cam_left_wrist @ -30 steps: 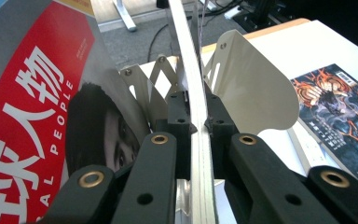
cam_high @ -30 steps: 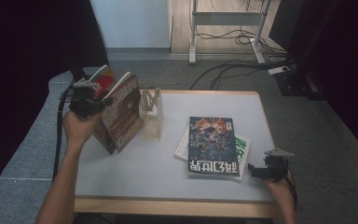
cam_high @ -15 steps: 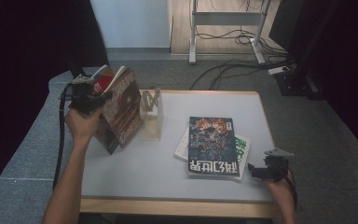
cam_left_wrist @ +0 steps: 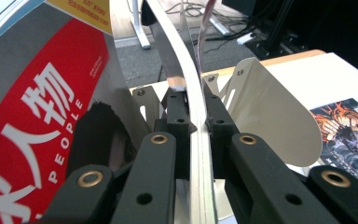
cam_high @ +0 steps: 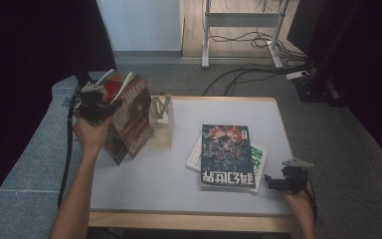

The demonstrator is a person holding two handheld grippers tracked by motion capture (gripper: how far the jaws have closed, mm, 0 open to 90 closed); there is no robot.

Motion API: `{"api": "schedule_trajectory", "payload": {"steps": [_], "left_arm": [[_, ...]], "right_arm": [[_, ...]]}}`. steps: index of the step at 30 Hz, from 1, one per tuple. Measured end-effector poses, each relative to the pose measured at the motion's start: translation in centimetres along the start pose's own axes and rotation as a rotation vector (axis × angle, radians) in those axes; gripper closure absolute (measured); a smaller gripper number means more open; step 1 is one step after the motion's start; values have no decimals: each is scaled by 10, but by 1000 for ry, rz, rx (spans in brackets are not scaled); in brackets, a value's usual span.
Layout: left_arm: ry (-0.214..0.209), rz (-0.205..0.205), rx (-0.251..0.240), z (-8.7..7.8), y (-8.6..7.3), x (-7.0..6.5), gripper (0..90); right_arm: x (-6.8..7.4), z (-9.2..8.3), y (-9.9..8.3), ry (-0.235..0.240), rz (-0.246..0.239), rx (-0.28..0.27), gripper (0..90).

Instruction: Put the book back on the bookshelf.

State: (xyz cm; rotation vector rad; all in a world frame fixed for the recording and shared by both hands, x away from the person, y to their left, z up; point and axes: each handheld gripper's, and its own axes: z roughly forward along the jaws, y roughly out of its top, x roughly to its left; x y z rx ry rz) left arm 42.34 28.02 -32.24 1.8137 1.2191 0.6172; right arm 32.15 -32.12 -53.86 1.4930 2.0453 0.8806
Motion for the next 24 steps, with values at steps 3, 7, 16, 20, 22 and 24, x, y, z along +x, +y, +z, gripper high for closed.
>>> {"api": "schedule_trajectory", "payload": {"steps": [3, 7, 16, 20, 22, 24], "left_arm": [[4, 9, 0, 0, -1, -1, 814], [13, 32, 11, -1, -2, -2, 754], [9, 34, -14, -9, -8, 2, 621], [2, 42, -49, -18, -10, 1, 541], [4, 45, -59, -22, -10, 0, 503], [-14, 48, -65, -25, -10, 0, 463]], "right_arm": [[0, 0, 0, 1, -1, 1, 0], [0, 0, 0, 1, -1, 1, 0], [0, 0, 0, 0, 0, 0, 0], [0, 0, 0, 0, 0, 0, 0], [0, 0, 0, 1, 1, 2, 0], [0, 0, 0, 1, 1, 2, 0]]}}
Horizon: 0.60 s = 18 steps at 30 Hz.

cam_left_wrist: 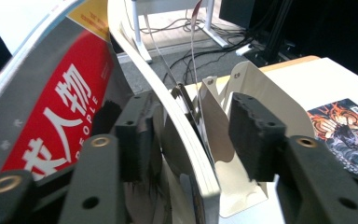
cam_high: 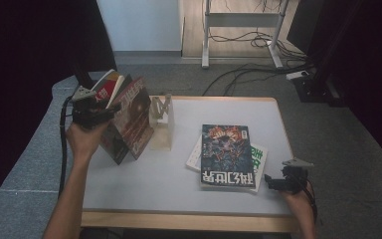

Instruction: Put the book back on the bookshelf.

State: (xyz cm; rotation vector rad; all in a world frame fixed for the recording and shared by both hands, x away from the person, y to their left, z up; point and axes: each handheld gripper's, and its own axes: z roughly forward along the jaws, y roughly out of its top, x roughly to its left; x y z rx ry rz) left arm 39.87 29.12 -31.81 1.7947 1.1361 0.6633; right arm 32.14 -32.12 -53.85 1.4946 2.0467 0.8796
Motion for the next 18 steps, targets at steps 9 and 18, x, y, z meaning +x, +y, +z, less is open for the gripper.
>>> {"api": "schedule_trajectory", "payload": {"steps": [9, 18], "left_arm": [[-81, 6, -2, -11, -6, -5, 262], [-133, 22, 2, -27, -18, -17, 114]], "right_arm": [[0, 0, 0, -1, -1, -1, 0], [0, 0, 0, -1, 0, -1, 0]]}}
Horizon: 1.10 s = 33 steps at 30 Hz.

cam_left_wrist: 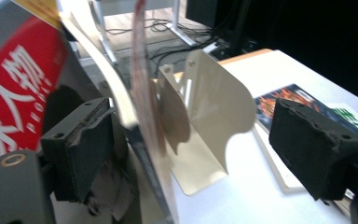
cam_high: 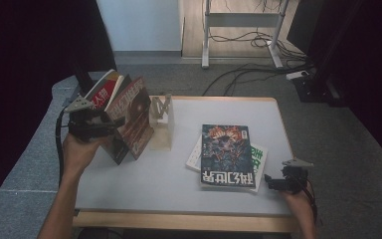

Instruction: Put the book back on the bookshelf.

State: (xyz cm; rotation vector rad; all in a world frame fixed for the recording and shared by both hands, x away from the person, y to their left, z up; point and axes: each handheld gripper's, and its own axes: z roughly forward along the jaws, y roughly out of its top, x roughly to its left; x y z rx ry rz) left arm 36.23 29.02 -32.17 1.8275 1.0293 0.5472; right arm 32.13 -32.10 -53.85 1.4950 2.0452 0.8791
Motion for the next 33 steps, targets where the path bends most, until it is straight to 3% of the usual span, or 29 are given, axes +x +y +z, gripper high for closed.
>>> {"api": "schedule_trajectory", "payload": {"steps": [5, 10, 16, 22, 33], "left_arm": [[-27, 6, 2, -8, -9, -9, 56], [-51, 43, 17, -14, -18, -21, 0], [-103, 52, 10, -18, -30, -32, 0], [-115, 92, 32, -9, -49, -43, 0], [-160, 100, 34, 14, -82, -48, 0]], "right_arm": [[0, 0, 0, 0, 0, -2, 0], [0, 0, 0, 0, -2, -3, 0], [0, 0, 0, 0, -3, -3, 0], [0, 0, 0, 0, -3, -3, 0], [0, 0, 0, 0, -3, -3, 0]]}}
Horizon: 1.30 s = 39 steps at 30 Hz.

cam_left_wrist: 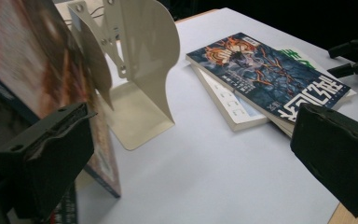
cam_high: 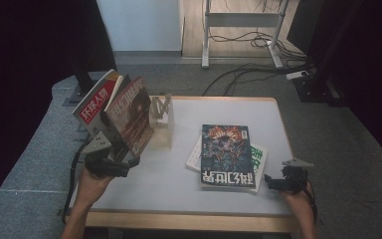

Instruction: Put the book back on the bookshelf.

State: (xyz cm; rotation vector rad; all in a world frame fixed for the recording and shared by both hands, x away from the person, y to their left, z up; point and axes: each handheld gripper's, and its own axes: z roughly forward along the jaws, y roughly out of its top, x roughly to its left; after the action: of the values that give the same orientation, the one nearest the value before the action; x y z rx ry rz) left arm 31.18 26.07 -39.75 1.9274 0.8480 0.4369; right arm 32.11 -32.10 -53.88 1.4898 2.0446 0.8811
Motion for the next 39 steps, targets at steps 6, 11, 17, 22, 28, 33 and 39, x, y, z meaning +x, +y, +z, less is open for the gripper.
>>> {"api": "schedule_trajectory", "payload": {"steps": [6, 11, 17, 22, 28, 33, 39], "left_arm": [[-9, 18, 53, 23, -19, -2, 0], [-16, 14, 83, 39, -35, -2, 0], [-16, 14, 105, 53, -50, -2, 0], [-10, 34, 145, 66, -59, -4, 0], [-12, 39, 202, 79, -71, -3, 0], [-7, 62, 258, 87, -79, -4, 0], [-24, 62, 314, 99, -88, -5, 0]], "right_arm": [[0, 0, 0, 0, 0, 0, 0], [0, 0, 0, -1, -1, -1, 0], [0, 0, 0, -2, -1, -1, 0], [0, 0, 0, -2, -1, -1, 0], [0, 0, 0, -2, -1, -1, 0], [0, 0, 0, -2, -1, 0, 0], [0, 0, 0, -2, 0, 0, 0]]}}
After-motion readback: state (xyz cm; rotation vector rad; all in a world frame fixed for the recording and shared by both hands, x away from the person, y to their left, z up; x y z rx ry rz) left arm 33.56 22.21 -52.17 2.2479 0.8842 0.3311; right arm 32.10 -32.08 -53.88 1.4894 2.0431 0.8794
